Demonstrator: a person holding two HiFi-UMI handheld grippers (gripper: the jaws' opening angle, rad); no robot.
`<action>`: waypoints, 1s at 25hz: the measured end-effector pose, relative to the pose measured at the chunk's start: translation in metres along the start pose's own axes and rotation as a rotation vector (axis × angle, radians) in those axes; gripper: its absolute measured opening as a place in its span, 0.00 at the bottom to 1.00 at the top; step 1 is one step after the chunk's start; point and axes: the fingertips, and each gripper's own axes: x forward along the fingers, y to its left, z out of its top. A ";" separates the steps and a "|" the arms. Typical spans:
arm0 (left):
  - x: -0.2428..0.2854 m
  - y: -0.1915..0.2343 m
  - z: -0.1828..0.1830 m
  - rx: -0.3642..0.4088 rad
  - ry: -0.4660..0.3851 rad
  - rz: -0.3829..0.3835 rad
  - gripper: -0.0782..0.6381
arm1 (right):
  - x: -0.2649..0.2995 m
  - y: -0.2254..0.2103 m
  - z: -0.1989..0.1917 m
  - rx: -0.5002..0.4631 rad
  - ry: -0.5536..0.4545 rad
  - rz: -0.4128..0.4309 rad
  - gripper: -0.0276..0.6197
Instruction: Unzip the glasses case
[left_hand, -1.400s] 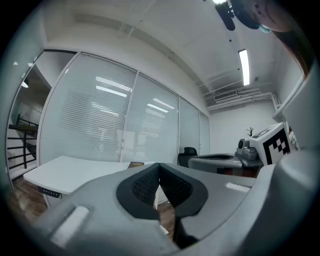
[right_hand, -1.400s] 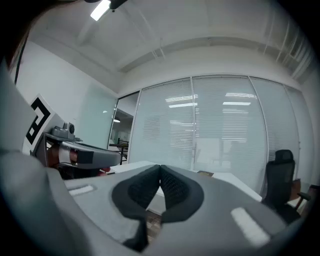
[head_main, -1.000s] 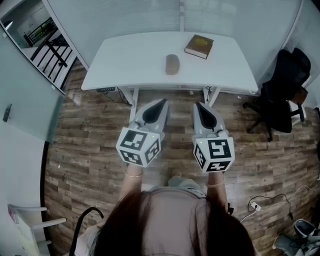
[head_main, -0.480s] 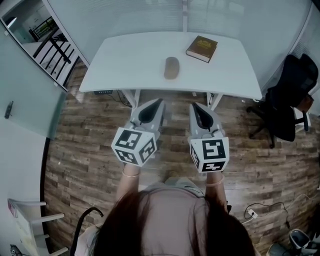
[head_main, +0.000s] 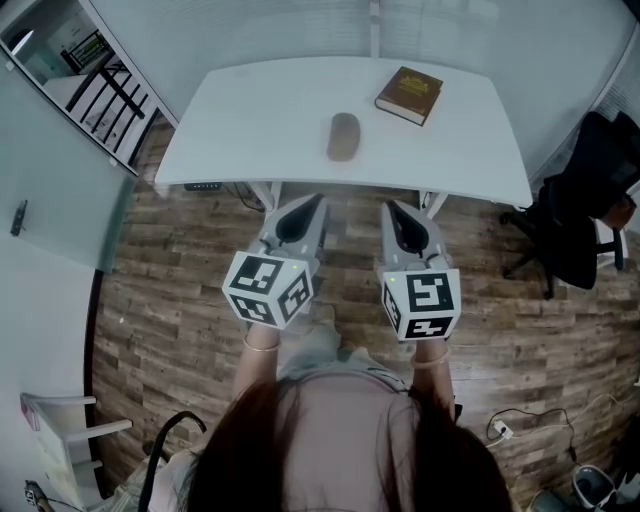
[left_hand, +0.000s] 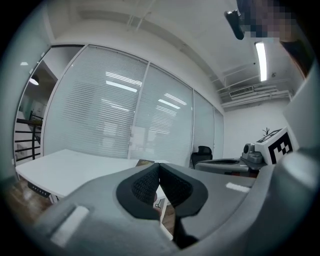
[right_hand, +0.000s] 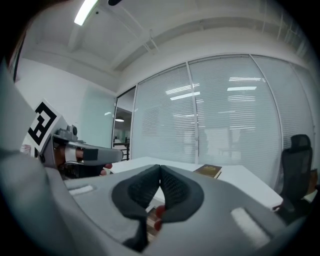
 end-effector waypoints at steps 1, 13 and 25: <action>0.004 0.003 -0.001 0.000 0.003 0.002 0.11 | 0.003 -0.001 0.000 0.009 -0.003 0.007 0.05; 0.048 0.043 -0.003 -0.047 0.018 -0.011 0.11 | 0.049 -0.016 -0.004 0.005 0.002 -0.001 0.05; 0.119 0.088 -0.011 -0.076 0.068 -0.047 0.11 | 0.118 -0.050 -0.007 0.001 0.043 -0.026 0.05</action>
